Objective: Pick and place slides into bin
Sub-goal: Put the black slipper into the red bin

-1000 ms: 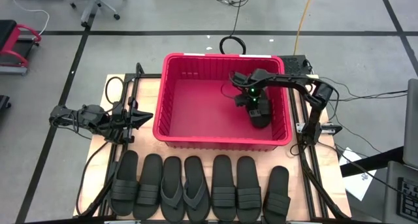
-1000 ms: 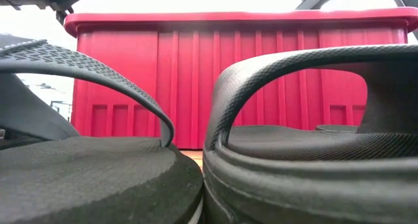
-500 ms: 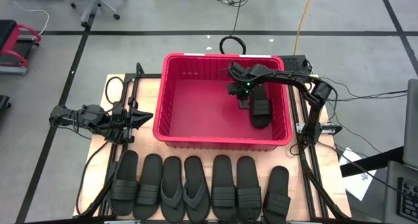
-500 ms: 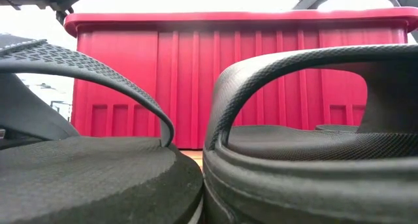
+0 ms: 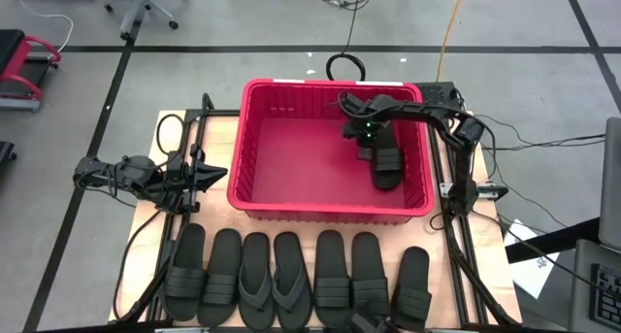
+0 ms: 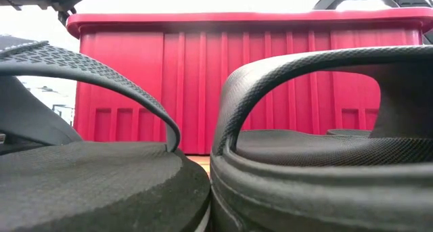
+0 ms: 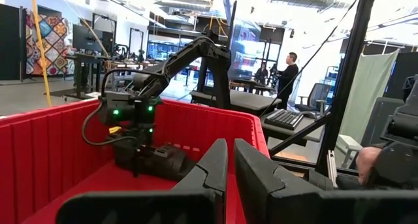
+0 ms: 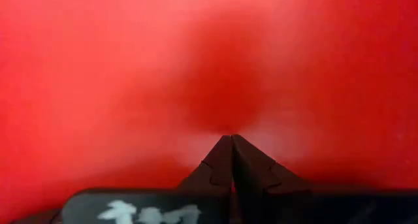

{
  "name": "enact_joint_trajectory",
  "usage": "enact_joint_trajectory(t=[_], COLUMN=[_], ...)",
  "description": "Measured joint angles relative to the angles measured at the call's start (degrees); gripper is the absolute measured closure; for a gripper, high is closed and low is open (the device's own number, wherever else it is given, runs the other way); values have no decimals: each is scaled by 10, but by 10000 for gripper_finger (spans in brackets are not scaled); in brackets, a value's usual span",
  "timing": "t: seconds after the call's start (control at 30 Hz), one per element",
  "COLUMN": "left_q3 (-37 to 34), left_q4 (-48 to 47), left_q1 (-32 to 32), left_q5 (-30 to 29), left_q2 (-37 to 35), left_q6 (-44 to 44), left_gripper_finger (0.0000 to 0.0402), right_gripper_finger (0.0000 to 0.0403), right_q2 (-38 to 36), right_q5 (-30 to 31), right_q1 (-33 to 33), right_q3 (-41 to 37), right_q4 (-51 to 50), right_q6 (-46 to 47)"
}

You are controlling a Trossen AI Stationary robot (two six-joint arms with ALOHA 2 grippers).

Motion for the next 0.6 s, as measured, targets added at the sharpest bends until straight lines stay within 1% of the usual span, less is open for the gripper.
enact_joint_trajectory(t=[0.3,0.5,0.6], left_q3=[0,0,0], left_q4=[0,0,0], left_q1=[0,0,0], left_q5=[0,0,0], left_q2=[0,0,0], left_q6=[0,-2,-2], left_gripper_finger=[376,376,376], right_gripper_finger=[403,403,403], right_q2=[0,0,-2], right_q5=[0,2,18], right_q1=[-35,-42,-42], right_q3=[0,0,0], right_q4=[-19,-24,-10], right_q6=[4,1,4])
